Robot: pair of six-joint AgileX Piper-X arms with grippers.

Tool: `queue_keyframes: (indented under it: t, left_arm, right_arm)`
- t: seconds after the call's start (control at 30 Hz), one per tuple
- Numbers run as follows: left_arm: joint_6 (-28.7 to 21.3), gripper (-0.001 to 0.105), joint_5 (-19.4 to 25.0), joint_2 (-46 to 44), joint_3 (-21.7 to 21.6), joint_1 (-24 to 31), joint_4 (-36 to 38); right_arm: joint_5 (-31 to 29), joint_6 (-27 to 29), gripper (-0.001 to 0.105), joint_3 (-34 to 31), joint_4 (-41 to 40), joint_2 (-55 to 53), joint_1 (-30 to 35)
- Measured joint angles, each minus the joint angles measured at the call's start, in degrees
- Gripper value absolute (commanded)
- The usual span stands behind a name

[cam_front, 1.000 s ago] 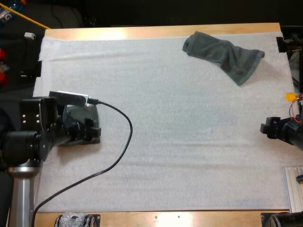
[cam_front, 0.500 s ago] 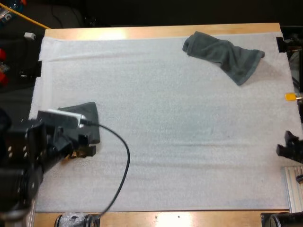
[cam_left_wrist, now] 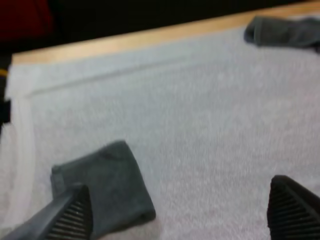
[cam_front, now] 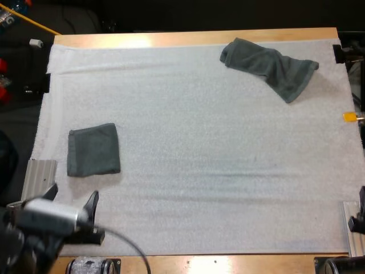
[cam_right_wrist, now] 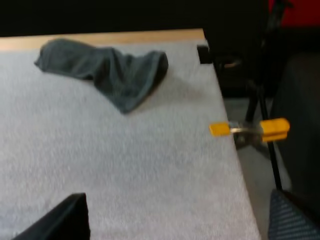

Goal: Pick towel from pile, fold and stack

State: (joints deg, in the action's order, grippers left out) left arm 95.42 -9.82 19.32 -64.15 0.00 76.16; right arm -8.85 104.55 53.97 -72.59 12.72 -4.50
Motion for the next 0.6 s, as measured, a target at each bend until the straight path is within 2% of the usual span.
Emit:
queue_keyframes:
  t: [0.37, 0.6]
  left_arm:
    - [0.0, 0.069, -1.24, -14.64, -0.1, 0.0, 0.67]
    - [-0.59, 0.069, -1.33, -20.12, -0.21, 0.0, 6.45]
  right_arm:
    - [0.0, 0.0, 0.071, 0.07, -0.05, -11.5, 0.0]
    - [0.0, -1.53, 0.071, 0.27, -1.17, -13.6, 0.0]
